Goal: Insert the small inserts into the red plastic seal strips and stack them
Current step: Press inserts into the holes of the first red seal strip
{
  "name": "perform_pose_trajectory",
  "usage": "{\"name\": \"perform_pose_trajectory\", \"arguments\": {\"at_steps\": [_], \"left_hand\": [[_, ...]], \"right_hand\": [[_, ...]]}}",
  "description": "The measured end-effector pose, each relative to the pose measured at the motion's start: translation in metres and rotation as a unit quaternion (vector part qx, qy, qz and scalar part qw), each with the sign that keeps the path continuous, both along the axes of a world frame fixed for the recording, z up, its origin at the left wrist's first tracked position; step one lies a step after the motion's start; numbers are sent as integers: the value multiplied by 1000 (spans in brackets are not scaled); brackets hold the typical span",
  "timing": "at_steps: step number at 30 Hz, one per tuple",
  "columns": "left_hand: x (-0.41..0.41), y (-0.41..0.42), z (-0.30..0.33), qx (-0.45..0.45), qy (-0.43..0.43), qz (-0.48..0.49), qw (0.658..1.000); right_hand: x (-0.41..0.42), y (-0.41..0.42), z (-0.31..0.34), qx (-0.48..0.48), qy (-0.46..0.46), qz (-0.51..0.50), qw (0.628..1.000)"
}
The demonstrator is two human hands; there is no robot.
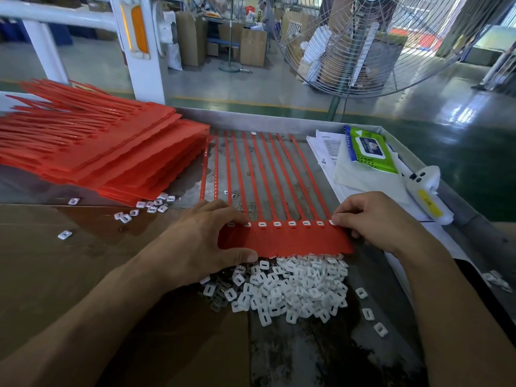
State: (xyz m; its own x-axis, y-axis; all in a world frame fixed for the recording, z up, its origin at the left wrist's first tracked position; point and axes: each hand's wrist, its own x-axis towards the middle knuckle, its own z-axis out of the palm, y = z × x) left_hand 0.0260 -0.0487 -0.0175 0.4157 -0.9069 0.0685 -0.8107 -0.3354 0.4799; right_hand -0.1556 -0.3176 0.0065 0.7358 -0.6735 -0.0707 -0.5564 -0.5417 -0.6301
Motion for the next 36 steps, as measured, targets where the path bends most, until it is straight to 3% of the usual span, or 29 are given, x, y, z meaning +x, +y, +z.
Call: {"name": "perform_pose_trajectory", "arguments": {"at_steps": [27,36], "left_hand": [[1,0,-1,1,0,-1,1000],[1,0,-1,5,1,3,1000]], "right_hand": [[7,10,-3,-5,15,-44,999],[10,7,-3,36,13,-64,997]]}}
